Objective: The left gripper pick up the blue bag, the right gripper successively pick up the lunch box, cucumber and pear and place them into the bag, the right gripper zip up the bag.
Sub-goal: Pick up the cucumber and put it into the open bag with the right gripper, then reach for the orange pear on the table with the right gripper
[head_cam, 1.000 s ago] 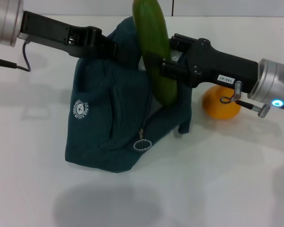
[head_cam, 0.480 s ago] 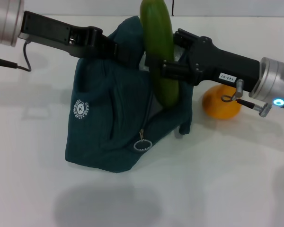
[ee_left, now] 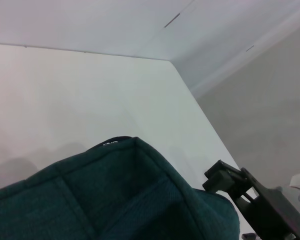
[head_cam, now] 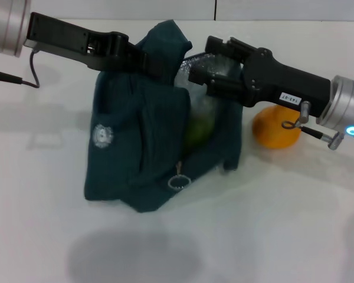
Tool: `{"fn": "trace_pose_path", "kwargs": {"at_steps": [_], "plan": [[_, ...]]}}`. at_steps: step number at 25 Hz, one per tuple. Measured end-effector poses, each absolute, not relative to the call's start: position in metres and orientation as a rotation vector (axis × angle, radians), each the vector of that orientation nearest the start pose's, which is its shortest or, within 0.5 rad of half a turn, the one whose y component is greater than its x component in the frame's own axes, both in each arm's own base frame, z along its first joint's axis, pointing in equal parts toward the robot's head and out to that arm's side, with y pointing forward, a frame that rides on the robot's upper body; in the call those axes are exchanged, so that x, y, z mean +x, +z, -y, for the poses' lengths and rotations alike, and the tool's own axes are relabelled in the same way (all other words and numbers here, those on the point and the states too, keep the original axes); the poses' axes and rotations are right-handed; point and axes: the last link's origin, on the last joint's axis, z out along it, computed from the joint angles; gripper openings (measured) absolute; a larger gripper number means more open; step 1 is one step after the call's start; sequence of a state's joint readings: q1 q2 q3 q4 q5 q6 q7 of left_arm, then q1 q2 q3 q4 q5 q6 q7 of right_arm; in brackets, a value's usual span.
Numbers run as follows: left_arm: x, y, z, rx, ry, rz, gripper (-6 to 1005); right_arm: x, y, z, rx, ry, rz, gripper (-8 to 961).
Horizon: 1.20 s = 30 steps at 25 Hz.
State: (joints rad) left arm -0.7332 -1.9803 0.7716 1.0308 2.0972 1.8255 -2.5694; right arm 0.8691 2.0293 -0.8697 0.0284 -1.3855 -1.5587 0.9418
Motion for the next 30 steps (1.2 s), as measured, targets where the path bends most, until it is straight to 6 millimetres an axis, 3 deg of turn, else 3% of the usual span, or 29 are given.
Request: {"fn": "trace_pose_path", "kwargs": {"at_steps": [6,11,18,23,30], "plan": [[-0.166,0.077,-0.371,-2.695,-0.467,1.567,43,0.176,-0.047,-0.349,-2.568,1.369,-0.477,860],[-0.170,0.079,-0.369,-2.683,-0.471,1.578,43,0.199,-0.019,-0.342,-2.453,1.413,-0.430,857],[-0.172,0.080,-0.367,-2.680,-0.486,1.588,43,0.258,0.015,-0.329,-2.317,1.238,-0.530,857],[-0.170,0.080,-0.368,-2.685,-0.484,1.586,43,0.282,0.008,-0.326,-2.340,1.047,-0.595,857],[-0.168,0.078,-0.368,-2.691,-0.484,1.587,43,0.280,-0.012,-0.335,-2.424,0.887,-0.543,858]]}}
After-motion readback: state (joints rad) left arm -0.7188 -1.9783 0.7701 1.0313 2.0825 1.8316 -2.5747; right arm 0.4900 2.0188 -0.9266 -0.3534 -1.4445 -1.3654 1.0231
